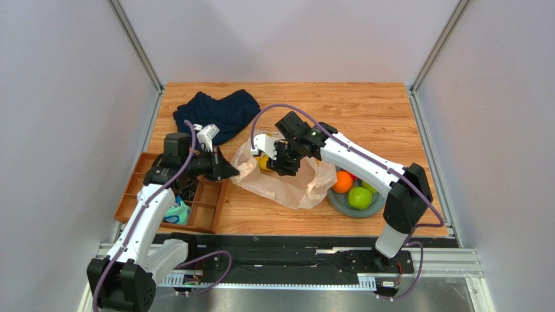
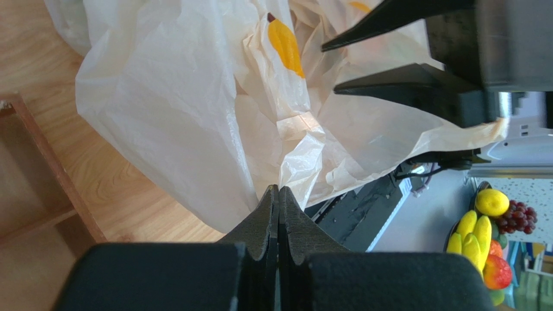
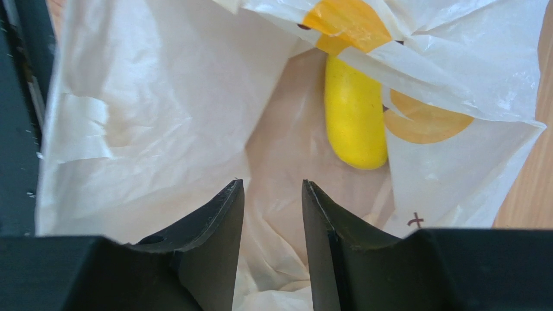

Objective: Take the fake fruits out of the plastic bag
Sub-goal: Adjust the plastic bag at the center of the board.

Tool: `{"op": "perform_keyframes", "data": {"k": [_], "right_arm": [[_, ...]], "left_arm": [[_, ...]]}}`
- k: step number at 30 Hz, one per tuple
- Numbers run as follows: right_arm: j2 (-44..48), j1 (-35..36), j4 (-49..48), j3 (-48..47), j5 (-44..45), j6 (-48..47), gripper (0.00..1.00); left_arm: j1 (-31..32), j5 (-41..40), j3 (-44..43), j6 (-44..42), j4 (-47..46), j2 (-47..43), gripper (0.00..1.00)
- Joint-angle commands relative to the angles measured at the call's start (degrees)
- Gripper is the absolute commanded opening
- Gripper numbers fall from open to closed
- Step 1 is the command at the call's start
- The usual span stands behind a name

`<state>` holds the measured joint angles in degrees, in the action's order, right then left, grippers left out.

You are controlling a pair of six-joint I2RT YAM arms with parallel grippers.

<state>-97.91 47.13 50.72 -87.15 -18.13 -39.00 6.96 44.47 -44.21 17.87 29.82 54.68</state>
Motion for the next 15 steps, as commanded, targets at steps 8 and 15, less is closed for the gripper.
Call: {"op": "perform_keyframes", "data": {"k": [8, 15], "right_arm": [[-8.52, -2.66, 4.48, -5.83, 6.35, -11.62, 0.46], [-10.20, -4.94, 3.07, -5.31, 7.85, -14.17, 0.53]], "left_arm": [[-0.37, 2.38, -4.04, -4.16, -0.12, 0.78, 0.00], [-0.37, 11.94, -6.06, -5.12, 3.03, 0.62, 0.00]]}}
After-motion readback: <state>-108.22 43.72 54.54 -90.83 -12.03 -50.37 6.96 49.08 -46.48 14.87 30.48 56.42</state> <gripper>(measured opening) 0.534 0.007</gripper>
